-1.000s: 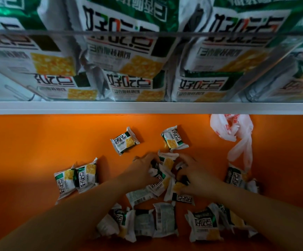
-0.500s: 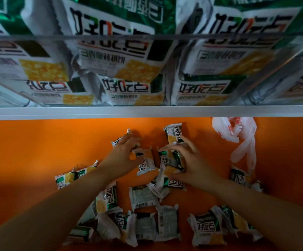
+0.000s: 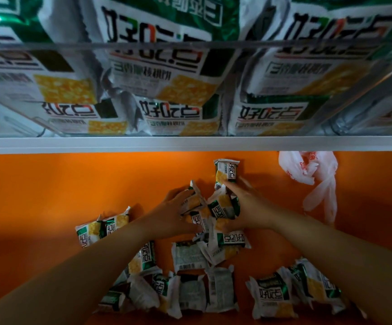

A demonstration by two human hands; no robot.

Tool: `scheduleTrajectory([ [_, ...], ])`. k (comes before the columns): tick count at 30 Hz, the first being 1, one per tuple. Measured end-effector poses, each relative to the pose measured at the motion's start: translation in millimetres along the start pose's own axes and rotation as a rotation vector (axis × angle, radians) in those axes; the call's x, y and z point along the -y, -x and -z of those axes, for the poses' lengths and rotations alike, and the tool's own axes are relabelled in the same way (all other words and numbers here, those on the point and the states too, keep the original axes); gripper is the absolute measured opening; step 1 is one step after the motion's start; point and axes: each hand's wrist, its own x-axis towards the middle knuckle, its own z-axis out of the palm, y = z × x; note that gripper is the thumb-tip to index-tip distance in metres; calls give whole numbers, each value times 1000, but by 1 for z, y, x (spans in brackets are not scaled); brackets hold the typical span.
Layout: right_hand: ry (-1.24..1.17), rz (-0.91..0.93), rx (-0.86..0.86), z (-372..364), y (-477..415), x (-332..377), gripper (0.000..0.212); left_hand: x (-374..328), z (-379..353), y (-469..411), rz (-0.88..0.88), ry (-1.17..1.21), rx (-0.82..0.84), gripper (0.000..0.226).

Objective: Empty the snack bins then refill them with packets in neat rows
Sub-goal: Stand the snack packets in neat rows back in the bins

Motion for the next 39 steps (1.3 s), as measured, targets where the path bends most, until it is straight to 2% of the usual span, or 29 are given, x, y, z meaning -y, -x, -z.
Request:
scheduleTrajectory([
  [4, -134, -7, 33, 0, 9, -8, 121, -5, -14, 3, 26, 29, -33, 113],
  [8, -92, -55, 34, 0, 16, -19, 132, -10, -25, 5, 15, 109, -129, 114],
  [13, -43, -176, 45, -5, 32, -19, 123, -7, -32, 11, 74, 74, -98, 122],
  [17, -92, -108, 28, -17, 31, -10, 118, -9, -28, 15, 95, -16, 0, 127],
  [22, 6, -28, 16, -23, 34, -7, 116, -3, -27, 24, 153, -139, 145, 131],
  [25, 33, 3, 21, -27, 34, -5, 112, 1, -36, 32, 126, -136, 107, 127],
  [28, -38, 43, -1, -31, 32, -6, 109, 0, -41, 29, 67, -19, 5, 118],
  [31, -155, 48, 18, -30, 29, -9, 97, 1, -39, 24, 43, 83, -71, 112],
  [36, -259, 24, 52, -26, 28, -8, 65, 5, -40, 23, 6, 187, -60, 104],
  [39, -354, 32, 23, -33, 25, -1, 54, 3, -44, 21, 23, 270, -79, 95],
])
